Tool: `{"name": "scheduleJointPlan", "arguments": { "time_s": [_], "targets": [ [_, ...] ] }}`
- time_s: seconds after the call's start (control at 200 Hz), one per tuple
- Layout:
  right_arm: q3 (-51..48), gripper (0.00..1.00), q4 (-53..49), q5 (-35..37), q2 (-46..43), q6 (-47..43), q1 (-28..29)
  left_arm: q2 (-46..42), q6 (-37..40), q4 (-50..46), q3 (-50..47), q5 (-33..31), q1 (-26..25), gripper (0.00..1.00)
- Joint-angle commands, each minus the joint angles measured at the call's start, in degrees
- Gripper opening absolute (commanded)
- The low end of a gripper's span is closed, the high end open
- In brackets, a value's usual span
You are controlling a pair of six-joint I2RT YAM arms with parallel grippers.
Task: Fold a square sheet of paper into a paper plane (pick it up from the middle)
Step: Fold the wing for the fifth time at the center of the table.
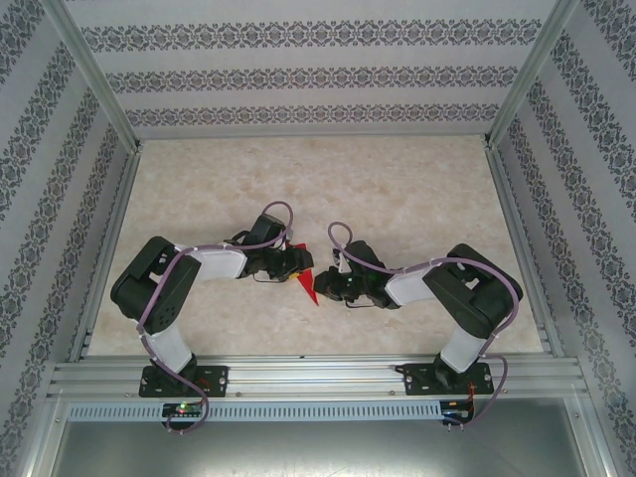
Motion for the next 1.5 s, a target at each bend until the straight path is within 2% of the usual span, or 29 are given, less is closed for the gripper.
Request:
{"name": "scheduleJointPlan", "arguments": {
  "time_s": [0.0, 0.205, 0.33, 0.51, 0.699, 0.869, 1.279, 1.494],
  "targets": [
    [1.4, 0.13, -6.5, 2.3, 0.0, -2.5, 0.7, 1.9, 1.5, -4.9, 0.2, -2.4, -0.1, 0.45],
    [2.5, 0.13, -13.4, 4.3, -1.9, -4.8, 1.5, 2.3, 1.5, -5.2, 0.3, -2.2, -0.1, 0.45],
    [3.9, 0.18, -16.3, 4.8, -5.5, -6.4, 1.6, 2.2, 1.4, -5.2, 0.5, -2.3, -0.2, 0.45],
    [6.1, 0.34, -19.9, 6.7, -8.2, -11.3, 3.5, 1.9, 1.3, -5.6, 0.6, -2.3, -0.1, 0.45],
    [8.5, 0.38, -21.6, 8.0, -5.6, -12.7, 4.5, 2.0, 1.2, -5.3, 0.8, -2.0, -0.1, 0.45],
    [10.6, 0.38, -24.2, 9.3, -3.3, -14.4, 5.1, 2.0, 1.2, -5.4, 1.0, -1.8, -0.1, 0.45],
    [10.4, 0.24, -25.1, 10.8, -1.0, -13.7, 5.7, 1.8, 1.3, -5.7, 1.4, -1.6, -0.1, 0.45],
    [8.9, 0.21, -24.8, 10.4, -0.8, -12.1, 5.9, 1.7, 1.3, -5.8, 1.3, -1.6, -0.1, 0.45]
  ]
}}
